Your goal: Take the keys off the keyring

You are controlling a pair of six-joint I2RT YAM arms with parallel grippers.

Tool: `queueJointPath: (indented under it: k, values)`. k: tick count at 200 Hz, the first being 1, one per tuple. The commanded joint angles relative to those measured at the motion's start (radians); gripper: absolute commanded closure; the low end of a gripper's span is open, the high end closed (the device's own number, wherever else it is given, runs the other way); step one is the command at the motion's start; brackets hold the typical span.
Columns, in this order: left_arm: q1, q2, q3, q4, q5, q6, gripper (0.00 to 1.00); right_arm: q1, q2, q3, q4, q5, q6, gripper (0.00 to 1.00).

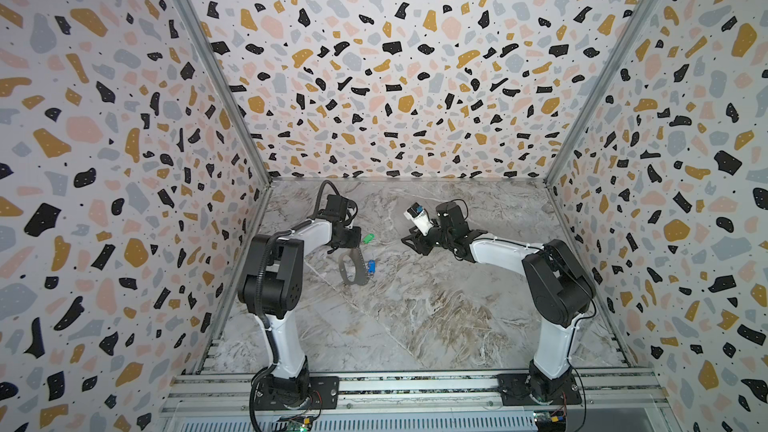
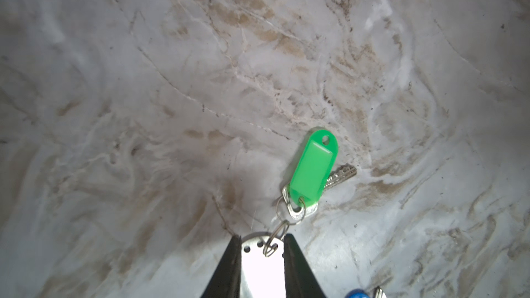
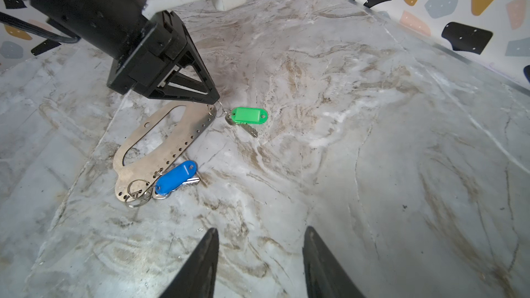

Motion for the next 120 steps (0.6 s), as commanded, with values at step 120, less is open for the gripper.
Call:
queueJointPath:
  k: [120]
  values:
    - [0.008,-0.003,-0.011,0.001,0.056,0.043,0.87,0.01,-0.005,0.066,-0.045,0.008,-0.006,0.57]
